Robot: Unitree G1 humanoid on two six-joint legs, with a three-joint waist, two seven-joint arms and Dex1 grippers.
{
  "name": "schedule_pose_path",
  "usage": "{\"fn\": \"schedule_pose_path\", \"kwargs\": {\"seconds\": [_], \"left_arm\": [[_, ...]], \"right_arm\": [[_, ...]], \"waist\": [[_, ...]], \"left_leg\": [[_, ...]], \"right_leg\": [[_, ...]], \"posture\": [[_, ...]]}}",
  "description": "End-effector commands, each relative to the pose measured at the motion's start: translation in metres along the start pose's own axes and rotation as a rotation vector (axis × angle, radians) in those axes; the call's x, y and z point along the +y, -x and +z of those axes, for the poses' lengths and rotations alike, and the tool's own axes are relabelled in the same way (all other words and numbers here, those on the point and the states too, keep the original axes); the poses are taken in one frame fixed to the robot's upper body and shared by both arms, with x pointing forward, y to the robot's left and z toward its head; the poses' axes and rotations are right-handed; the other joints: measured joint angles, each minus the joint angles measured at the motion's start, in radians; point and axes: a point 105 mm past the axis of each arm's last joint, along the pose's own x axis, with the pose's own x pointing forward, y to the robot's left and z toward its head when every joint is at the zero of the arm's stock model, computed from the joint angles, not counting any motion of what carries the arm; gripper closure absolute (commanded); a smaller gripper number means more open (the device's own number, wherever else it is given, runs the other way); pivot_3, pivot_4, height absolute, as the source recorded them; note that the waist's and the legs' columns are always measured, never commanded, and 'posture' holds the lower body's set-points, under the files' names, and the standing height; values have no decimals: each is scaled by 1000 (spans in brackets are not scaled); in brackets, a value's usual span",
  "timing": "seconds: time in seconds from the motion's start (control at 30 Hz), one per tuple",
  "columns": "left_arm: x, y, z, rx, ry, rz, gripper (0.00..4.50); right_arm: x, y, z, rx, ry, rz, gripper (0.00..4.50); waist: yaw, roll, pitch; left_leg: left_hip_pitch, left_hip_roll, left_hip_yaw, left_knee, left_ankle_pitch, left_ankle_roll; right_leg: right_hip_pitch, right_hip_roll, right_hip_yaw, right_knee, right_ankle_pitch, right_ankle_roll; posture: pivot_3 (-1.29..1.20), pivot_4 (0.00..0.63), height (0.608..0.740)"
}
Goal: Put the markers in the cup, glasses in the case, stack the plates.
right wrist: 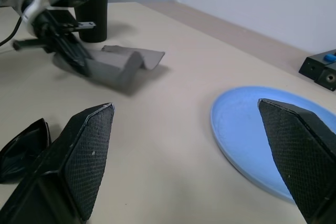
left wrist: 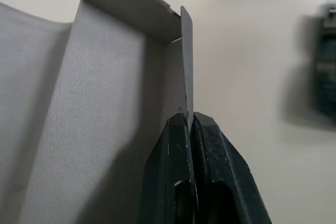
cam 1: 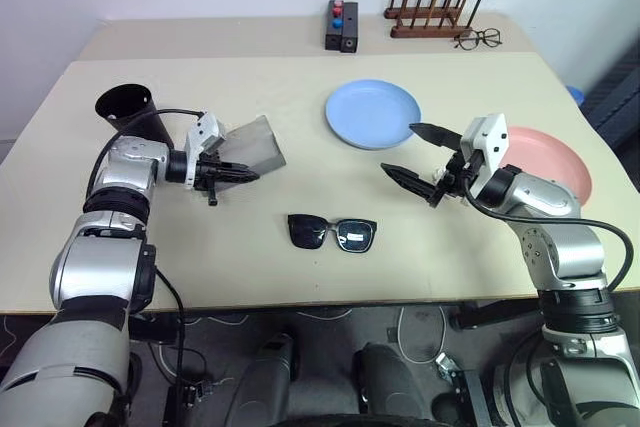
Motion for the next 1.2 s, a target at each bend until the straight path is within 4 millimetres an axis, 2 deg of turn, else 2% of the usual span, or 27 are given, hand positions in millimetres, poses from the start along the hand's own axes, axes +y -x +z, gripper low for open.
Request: {"fn": "schedule_pose_path", "kwargs": {"seconds": [0.03, 0.2, 0.4, 0.53, 0.77, 0.87, 0.9, 1.03, 1.1, 1.2], "left_arm": [[-10, 21, 6, 32, -32, -47, 4456], [-47, 35, -3, 143, -22, -171, 4456], [-83, 34, -22, 243, -26, -313, 4456], [-88, 36, -32, 275, -20, -330, 4456], [-85, 34, -35, 269, -7, -318, 4456], [-86, 30, -34, 261, -11, -330, 3616], [-86, 29, -33, 260, -13, -333, 3206], [-84, 29, -22, 247, -22, -321, 1259], [-84, 28, 3, 151, -16, -333, 309], [-80, 20, 44, 22, -38, -345, 309]], "right_arm": [[-1, -2, 11, -38, 35, 6, 0], [0, -5, 8, -39, 32, 12, 0], [0, -7, 8, -41, 33, 18, 0], [1, -8, 7, -41, 34, 19, 0], [-1, -5, 7, -40, 37, 6, 0], [1, -7, 7, -41, 37, 8, 0], [1, -7, 7, -41, 37, 9, 0], [0, -8, 7, -42, 40, 9, 0], [0, -9, 7, -43, 41, 9, 0], [-1, -9, 8, -45, 44, 5, 0]], "waist": [[-3, 0, 0], [-10, 1, 0], [9, 1, 0], [8, 1, 0], [6, 1, 0], [6, 1, 0], [6, 1, 0], [6, 1, 0], [7, 1, 0], [16, 1, 0]], "left_leg": [[0, 0, 0, 0, 0, 0], [0, 1, 0, -1, 0, 0], [1, 0, 0, -1, 0, 0], [1, 1, 0, -1, 0, 0], [0, 1, 0, -1, 0, 0], [0, 1, 0, -1, 0, 0], [0, 1, 0, -1, 0, 0], [0, 1, 0, -1, 0, 0], [0, 1, 0, -1, 0, 0], [0, 0, -1, 0, 0, 0]], "right_leg": [[0, 0, 0, 0, 0, 0], [-1, 0, 2, 0, 0, 0], [0, -2, 3, -1, 0, -1], [0, -2, 3, -1, 0, -1], [-1, -1, 3, -1, 0, -1], [-1, -1, 3, -1, 0, -1], [-1, -1, 3, -1, 0, -1], [-1, -1, 3, -1, 0, -1], [-1, -1, 3, -1, 0, -1], [0, -1, 1, -2, 0, -1]], "posture": [[0, 150, 740], [0, 150, 740], [0, 150, 740], [0, 150, 740], [0, 150, 740], [0, 150, 740], [0, 150, 740], [0, 150, 740], [0, 150, 740], [0, 150, 740]]}}
